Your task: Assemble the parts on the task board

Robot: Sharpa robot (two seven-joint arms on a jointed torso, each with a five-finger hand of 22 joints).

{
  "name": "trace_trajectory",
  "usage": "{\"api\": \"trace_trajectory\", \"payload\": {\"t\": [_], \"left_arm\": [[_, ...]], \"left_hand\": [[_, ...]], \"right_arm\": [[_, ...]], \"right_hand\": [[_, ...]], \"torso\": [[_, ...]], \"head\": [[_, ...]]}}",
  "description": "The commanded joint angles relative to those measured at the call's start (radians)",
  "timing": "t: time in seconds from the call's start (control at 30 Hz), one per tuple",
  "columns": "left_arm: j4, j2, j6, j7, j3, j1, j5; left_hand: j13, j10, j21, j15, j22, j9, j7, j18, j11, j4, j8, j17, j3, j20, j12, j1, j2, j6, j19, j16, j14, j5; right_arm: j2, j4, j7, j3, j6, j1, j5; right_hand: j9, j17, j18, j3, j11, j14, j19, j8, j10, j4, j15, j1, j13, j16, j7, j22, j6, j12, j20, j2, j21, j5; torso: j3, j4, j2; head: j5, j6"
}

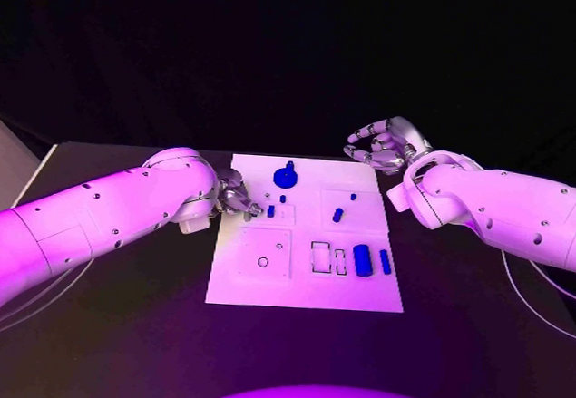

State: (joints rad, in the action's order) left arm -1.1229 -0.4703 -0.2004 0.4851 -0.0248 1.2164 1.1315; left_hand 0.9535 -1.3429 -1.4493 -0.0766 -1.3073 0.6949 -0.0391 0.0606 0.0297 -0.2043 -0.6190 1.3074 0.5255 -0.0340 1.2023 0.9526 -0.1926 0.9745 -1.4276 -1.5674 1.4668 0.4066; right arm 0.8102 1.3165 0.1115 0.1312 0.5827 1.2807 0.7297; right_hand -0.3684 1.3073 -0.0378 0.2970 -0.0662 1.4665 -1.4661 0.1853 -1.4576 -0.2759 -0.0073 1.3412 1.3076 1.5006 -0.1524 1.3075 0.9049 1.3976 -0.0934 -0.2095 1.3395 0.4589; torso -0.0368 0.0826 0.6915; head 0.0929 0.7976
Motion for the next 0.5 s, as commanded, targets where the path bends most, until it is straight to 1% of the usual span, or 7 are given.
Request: {"api": "trace_trajectory", "payload": {"t": [0.03, 0.17, 0.33, 0.5], "left_arm": [[0.002, 0.000, 0.002, 0.012, 0.003, -0.005, 0.008], [0.002, -0.001, 0.009, 0.011, 0.003, -0.005, 0.007], [-0.001, -0.004, 0.013, 0.011, 0.003, -0.005, 0.005], [-0.014, -0.013, 0.019, 0.009, 0.003, -0.005, -0.007]], "left_hand": [[-0.004, -0.002, -0.001, 0.000, -0.071, -0.002, -0.001, -0.009, -0.002, -0.001, 0.006, 0.263, -0.009, -0.001, -0.002, 0.006, -0.002, 0.004, -0.003, -0.003, 0.104, -0.004], [-0.003, -0.002, -0.001, 0.000, -0.071, -0.003, -0.001, -0.009, -0.002, -0.011, 0.007, 0.263, -0.021, -0.001, -0.002, 0.009, -0.002, 0.004, -0.003, -0.003, 0.104, -0.004], [-0.004, -0.002, -0.001, 0.000, -0.071, -0.003, -0.001, -0.009, -0.002, -0.013, 0.008, 0.263, -0.024, -0.001, -0.002, 0.011, -0.002, 0.004, -0.003, -0.003, 0.104, -0.004], [-0.008, 0.001, 0.001, 0.001, -0.068, -0.004, -0.002, -0.008, -0.003, -0.025, 0.010, 0.263, -0.045, -0.001, -0.006, 0.019, -0.011, 0.002, -0.002, -0.003, 0.104, -0.010]], "right_arm": [[0.000, 0.001, 0.006, 0.000, -0.012, 0.000, 0.009], [-0.001, 0.000, 0.006, 0.000, -0.013, 0.000, 0.009], [-0.001, 0.000, 0.006, 0.000, -0.013, 0.000, 0.009], [-0.001, -0.001, 0.006, 0.000, -0.013, 0.000, 0.009]], "right_hand": [[-0.001, 0.103, -0.013, 0.003, 0.001, 0.066, -0.022, -0.004, 0.000, 0.000, -0.005, -0.002, 0.129, -0.004, -0.001, 0.121, -0.009, -0.001, 0.004, -0.010, -0.004, 0.004], [-0.001, 0.103, -0.013, 0.003, 0.001, 0.066, -0.022, -0.004, 0.000, 0.000, -0.005, -0.002, 0.129, -0.004, -0.001, 0.121, -0.009, -0.001, 0.004, -0.010, -0.004, 0.004], [-0.001, 0.103, -0.013, 0.003, 0.001, 0.066, -0.022, -0.004, 0.000, 0.000, -0.005, -0.002, 0.129, -0.004, -0.001, 0.121, -0.009, -0.001, 0.004, -0.010, -0.004, 0.004], [-0.001, 0.103, -0.013, 0.003, 0.001, 0.066, -0.022, -0.004, 0.000, 0.000, -0.005, -0.002, 0.129, -0.004, -0.001, 0.121, -0.009, -0.001, 0.004, -0.010, -0.004, 0.004]], "torso": [[-0.0002, 0.0002, 0.000], [-0.0003, 0.0001, 0.000], [0.0002, 0.0002, 0.000], [-0.0003, -0.0006, 0.000]], "head": [[0.000, -0.001], [0.000, -0.002], [-0.001, -0.003], [-0.001, -0.003]]}}
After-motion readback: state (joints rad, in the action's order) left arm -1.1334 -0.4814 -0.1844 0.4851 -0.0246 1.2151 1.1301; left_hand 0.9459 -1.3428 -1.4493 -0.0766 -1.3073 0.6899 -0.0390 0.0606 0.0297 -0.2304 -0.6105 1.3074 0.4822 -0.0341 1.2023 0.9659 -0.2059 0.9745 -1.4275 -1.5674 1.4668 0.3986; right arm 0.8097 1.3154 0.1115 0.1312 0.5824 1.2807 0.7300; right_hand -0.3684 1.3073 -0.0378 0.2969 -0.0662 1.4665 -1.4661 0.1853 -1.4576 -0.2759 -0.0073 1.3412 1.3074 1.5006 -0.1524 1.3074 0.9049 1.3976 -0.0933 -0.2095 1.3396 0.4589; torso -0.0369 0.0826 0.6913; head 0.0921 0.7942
